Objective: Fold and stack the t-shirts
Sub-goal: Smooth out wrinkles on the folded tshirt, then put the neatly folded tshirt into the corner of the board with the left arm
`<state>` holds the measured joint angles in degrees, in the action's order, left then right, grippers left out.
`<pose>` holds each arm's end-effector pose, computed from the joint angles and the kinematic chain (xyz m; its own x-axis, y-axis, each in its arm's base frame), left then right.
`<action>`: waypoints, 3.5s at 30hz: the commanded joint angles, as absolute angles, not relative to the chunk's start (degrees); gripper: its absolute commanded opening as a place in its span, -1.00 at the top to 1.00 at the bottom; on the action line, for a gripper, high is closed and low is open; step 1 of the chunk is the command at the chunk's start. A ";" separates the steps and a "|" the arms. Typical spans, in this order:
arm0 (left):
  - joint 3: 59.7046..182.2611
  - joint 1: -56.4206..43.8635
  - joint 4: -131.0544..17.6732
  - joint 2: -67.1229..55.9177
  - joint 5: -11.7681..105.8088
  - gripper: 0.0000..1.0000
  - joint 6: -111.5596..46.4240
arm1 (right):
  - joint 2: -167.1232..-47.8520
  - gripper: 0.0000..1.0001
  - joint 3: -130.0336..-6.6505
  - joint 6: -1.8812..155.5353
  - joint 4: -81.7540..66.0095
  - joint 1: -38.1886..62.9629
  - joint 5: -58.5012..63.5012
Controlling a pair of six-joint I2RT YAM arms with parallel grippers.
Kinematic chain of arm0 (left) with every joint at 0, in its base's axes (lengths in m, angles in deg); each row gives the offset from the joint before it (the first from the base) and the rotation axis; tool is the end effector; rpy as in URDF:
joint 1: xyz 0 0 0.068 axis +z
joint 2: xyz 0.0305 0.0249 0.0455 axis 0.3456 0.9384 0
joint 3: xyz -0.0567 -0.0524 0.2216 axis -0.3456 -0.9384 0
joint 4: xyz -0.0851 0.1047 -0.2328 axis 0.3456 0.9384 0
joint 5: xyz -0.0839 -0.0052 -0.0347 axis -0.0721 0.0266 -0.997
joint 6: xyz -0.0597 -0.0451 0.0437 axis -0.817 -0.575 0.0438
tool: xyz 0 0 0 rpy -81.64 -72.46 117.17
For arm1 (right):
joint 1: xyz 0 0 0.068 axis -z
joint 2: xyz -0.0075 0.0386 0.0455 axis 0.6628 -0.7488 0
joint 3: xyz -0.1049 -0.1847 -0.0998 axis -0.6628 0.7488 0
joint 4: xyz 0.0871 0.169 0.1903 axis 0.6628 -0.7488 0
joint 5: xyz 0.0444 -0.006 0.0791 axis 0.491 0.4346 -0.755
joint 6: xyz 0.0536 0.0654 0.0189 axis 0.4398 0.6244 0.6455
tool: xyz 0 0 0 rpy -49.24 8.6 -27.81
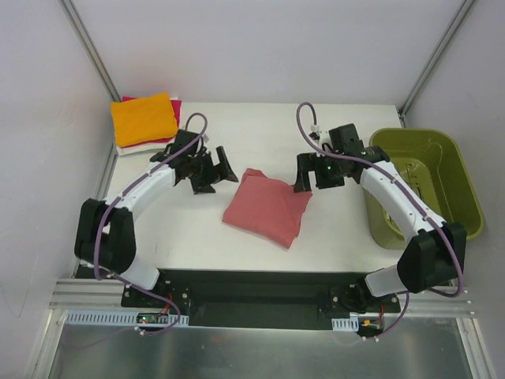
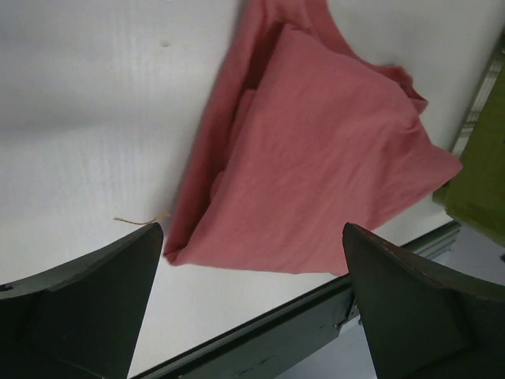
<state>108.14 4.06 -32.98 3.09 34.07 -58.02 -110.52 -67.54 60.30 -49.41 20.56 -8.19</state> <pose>0.3307 -0.1245 0.1798 -0.8557 -0.3366 -0.3931 -0.0202 0.7807 -0.6246 0.3163 0.1469 0.2405 -0.6313 -0.4132 -0.6563 -0.6383 0.7575 0.1371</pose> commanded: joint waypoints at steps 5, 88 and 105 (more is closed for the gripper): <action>119.30 -7.81 -38.15 11.62 29.00 -0.99 -57.81 | -108.77 -0.99 -57.84 69.74 -39.99 20.07 -16.97; 123.95 -6.86 -32.19 19.81 56.76 1.00 -46.75 | -68.33 -0.99 -40.08 67.64 -47.88 21.30 20.69; 147.59 6.86 -27.52 20.24 72.85 1.00 -25.48 | -69.47 -0.99 -40.61 67.46 -48.41 21.30 26.22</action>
<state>140.21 6.20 -27.91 21.51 67.86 -33.74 -69.72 -39.89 67.93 -48.34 21.42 23.62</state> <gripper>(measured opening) 0.041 0.994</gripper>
